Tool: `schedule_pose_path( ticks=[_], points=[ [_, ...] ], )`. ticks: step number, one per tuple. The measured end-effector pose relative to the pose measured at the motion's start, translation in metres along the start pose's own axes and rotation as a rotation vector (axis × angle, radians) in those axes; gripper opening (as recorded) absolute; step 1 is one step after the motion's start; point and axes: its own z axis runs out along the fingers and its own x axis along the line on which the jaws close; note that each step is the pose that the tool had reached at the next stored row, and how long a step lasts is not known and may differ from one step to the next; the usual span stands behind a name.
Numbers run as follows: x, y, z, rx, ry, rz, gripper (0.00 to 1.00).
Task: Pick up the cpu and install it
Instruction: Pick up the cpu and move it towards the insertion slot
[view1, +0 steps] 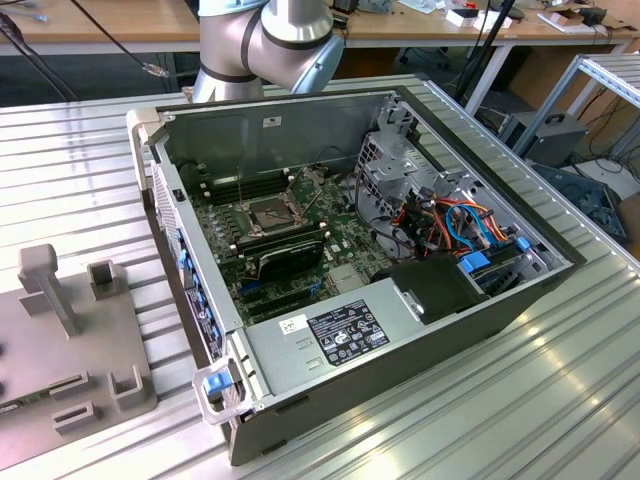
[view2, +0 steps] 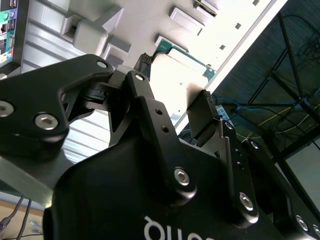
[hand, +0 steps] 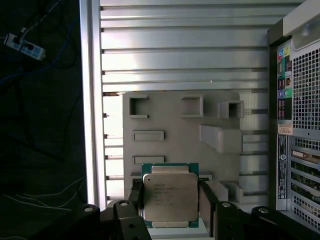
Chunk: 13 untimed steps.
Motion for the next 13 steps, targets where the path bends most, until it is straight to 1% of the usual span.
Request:
schedule_pose_path(
  ticks=[13],
  points=[
    [-0.0021, 0.0000, 0.0000, -0.0001, -0.0001, 0.000, 0.54]
  ],
)
